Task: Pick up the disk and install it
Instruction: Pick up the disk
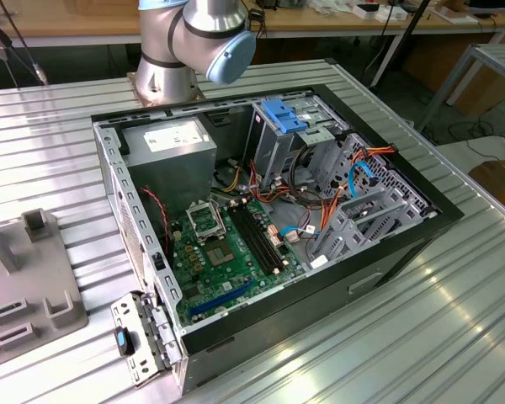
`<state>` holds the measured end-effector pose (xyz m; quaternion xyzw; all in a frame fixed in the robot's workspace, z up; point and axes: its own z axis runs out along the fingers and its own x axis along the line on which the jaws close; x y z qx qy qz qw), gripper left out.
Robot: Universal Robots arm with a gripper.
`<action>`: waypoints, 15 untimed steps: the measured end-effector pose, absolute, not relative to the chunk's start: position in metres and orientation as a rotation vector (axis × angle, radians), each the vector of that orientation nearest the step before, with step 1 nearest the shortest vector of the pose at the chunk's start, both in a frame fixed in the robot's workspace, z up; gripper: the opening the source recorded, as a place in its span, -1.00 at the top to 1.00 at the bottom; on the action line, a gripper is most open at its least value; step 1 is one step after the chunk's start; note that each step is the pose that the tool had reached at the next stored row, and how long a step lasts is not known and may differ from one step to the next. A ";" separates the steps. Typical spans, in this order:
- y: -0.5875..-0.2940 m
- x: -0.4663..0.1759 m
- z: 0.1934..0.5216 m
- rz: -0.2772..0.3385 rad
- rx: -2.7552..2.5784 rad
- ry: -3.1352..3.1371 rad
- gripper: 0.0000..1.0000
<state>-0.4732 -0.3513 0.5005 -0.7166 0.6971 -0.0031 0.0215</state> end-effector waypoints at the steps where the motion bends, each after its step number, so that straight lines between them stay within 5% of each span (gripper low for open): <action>1: -0.351 -0.473 0.505 -0.010 -2.221 2.161 0.26; 15: -0.351 -0.466 0.533 -0.010 -2.221 2.160 0.26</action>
